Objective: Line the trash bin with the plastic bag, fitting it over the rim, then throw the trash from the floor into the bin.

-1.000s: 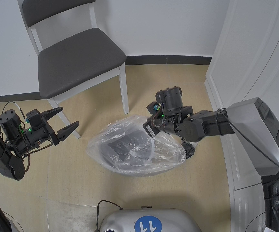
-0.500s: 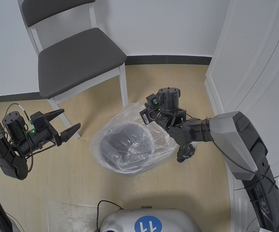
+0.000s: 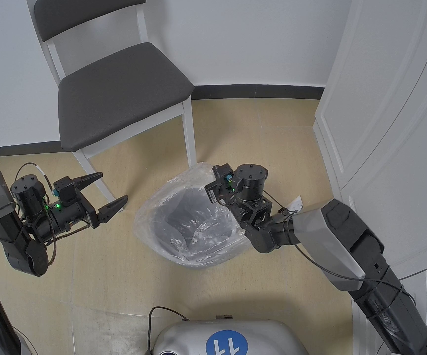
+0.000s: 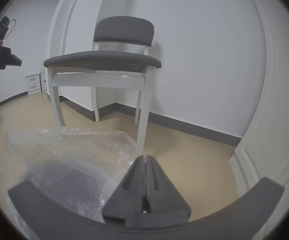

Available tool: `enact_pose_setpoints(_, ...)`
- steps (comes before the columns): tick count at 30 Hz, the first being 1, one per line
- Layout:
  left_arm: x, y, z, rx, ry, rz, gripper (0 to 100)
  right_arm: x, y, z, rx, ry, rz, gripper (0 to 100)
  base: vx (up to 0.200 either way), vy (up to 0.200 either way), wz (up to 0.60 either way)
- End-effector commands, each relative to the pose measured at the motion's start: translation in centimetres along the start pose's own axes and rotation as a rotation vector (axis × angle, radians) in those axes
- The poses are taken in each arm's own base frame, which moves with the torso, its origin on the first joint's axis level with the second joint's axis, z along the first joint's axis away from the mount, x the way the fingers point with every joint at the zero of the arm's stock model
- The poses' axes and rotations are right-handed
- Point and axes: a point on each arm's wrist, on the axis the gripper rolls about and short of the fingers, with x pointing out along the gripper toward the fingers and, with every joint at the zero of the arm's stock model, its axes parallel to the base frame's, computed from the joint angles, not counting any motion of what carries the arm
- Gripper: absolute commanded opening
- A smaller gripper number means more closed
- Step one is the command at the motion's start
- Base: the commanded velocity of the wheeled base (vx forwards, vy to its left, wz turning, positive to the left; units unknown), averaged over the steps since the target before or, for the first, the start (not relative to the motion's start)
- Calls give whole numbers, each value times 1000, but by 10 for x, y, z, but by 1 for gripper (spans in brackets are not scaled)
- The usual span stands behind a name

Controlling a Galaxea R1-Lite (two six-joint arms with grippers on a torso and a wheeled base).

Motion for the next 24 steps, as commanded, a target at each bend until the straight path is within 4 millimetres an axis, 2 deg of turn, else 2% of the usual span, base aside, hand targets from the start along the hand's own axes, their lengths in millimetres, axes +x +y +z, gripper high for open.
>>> enact_pose_setpoints(1, 3, -2, -4, -8, 7, -10, 100, -2, 14, -14, -2, 0, 18, 0, 0, 0, 0)
enact_pose_setpoints(4, 4, -3, -7, -13, 15, -13, 100, -3, 17, -12, 3, -29, 11, 0, 0, 0, 0)
enact_pose_setpoints(5, 4, -3, -7, -13, 15, -13, 100, -3, 16, -11, 5, -35, 7, 100, 0, 0, 0)
enact_pose_setpoints(7, 5, -4, -7, -9, 15, -16, 100, -3, 15, -9, 8, -45, 3, 100, 0, 0, 0)
enact_pose_setpoints(19, 12, -12, -14, 7, 27, -51, 100, -11, 24, 40, 37, -149, 16, 100, 0, 0, 0)
enact_pose_setpoints(23, 22, -18, -14, -4, 34, -20, 100, -15, 10, 75, 31, -113, 9, 100, 0, 0, 0)
enact_pose_setpoints(24, 25, -19, -13, -12, 29, -8, 100, -20, 5, 81, 15, -53, 2, 100, 0, 0, 0)
